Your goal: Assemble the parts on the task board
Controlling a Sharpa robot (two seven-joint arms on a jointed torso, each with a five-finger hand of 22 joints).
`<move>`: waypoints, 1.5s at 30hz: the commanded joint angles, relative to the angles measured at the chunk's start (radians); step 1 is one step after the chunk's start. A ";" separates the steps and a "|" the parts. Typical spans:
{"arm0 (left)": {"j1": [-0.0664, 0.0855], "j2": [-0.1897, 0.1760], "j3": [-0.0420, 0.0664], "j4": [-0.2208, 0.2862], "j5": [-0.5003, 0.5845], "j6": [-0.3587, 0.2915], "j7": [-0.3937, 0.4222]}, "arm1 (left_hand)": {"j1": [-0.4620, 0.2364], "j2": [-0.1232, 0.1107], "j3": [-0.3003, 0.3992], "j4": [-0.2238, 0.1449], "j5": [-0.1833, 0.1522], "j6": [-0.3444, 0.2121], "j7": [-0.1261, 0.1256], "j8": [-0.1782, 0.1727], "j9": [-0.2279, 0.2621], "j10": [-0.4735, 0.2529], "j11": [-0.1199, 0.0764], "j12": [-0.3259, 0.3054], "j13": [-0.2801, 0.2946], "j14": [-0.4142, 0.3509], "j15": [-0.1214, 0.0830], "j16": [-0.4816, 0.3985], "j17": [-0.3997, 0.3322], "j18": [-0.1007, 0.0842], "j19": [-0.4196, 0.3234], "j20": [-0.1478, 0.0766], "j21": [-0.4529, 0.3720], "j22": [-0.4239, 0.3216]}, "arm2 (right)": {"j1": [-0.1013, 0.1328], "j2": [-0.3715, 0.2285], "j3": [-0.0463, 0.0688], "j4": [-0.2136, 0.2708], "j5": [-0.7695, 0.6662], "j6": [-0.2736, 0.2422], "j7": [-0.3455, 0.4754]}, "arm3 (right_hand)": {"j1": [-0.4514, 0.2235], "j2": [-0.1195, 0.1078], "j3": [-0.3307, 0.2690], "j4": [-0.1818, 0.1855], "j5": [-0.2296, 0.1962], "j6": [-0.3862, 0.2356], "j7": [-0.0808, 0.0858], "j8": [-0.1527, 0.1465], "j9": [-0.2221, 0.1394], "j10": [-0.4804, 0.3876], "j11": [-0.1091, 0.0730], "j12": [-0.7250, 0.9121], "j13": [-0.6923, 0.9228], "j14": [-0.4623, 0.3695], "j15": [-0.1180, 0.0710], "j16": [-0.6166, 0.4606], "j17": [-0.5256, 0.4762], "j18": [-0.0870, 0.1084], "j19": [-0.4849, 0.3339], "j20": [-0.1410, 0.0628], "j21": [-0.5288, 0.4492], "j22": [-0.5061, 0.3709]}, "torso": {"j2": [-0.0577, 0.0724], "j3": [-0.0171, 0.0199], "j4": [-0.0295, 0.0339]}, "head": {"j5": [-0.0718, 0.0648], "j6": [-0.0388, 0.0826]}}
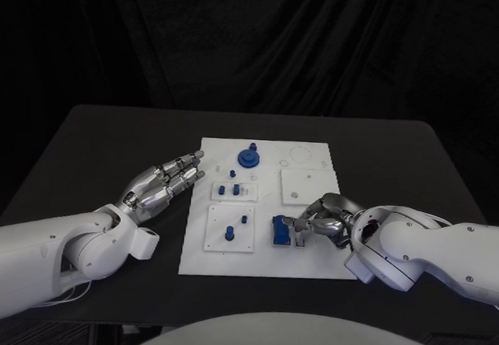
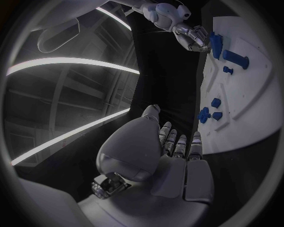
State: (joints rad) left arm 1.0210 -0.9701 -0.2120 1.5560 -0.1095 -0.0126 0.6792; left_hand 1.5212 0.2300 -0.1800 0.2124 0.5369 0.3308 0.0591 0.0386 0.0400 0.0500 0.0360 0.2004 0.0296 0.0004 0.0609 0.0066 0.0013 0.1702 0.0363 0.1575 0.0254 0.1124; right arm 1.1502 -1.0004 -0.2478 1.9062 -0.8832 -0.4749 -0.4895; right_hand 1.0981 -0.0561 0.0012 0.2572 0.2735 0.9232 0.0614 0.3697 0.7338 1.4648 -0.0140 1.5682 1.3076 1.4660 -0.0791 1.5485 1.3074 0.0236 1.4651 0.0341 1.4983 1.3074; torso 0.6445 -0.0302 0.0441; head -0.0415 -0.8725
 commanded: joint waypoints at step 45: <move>-0.002 0.006 0.001 -0.004 0.007 0.013 0.036 | -0.002 0.002 0.006 0.001 0.007 0.001 0.006 0.004 0.001 -0.001 0.007 -0.002 0.000 0.000 0.004 -0.007 -0.001 -0.002 0.001 0.004 -0.002 -0.002 | -0.043 -0.018 0.000 0.014 -0.290 0.040 0.039 | 0.159 0.029 -0.083 0.012 0.077 -0.084 -0.068 0.420 0.392 0.106 -0.055 0.003 0.263 0.092 -0.044 0.000 0.195 -0.004 0.071 -0.042 0.005 0.238 | -0.001 -0.0001 0.0007 | 0.016 0.000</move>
State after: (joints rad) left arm 1.0204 -0.9666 -0.2120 1.5505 -0.1066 -0.0117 0.6792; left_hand 1.5213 0.2300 -0.1800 0.2125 0.5369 0.3308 0.0591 0.0386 0.0399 0.0500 0.0359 0.2004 0.0296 0.0004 0.0609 0.0066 0.0010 0.1702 0.0363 0.1575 0.0254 0.1118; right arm 1.1098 -1.0191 -0.2480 1.9223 -1.1634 -0.4412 -0.4446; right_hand 1.2465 -0.0277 -0.0811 0.2740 0.3451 0.8443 -0.0027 0.7844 1.1253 1.4668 -0.0627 1.5682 1.3074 1.4668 -0.1180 1.5485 1.3073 0.0238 1.4670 -0.0036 1.4983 1.3079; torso 0.6438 -0.0302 0.0453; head -0.0273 -0.8725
